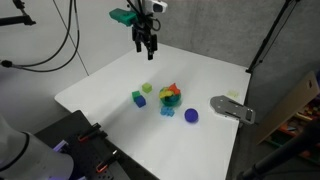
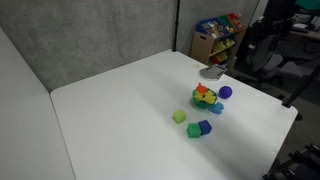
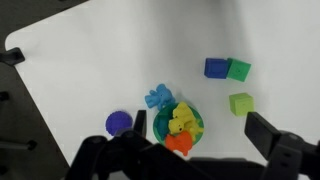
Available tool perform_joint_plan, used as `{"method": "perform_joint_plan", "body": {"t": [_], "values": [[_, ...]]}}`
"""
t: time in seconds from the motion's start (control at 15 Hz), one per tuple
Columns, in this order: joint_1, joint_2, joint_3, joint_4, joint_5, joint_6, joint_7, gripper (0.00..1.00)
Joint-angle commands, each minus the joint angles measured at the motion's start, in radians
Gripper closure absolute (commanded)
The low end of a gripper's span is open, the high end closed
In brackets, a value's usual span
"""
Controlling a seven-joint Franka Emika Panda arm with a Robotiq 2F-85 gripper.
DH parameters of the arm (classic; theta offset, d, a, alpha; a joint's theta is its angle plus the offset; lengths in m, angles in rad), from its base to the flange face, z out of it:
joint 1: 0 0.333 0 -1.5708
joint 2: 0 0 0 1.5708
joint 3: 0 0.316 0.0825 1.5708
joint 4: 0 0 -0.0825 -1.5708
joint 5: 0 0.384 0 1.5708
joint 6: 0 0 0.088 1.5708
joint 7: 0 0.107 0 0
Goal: Put the orange toy in the bowl
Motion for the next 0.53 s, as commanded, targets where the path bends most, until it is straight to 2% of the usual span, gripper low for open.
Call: {"method": "perform_joint_plan", "body": {"t": [0.0, 0.47], "values": [[-0.026, -0.147, 0.018, -0.093, -0.007, 0.027, -0.059, 0.00], [-0.041, -0.268, 0.017, -0.164, 0.005, 0.039, -0.117, 0.00]]}}
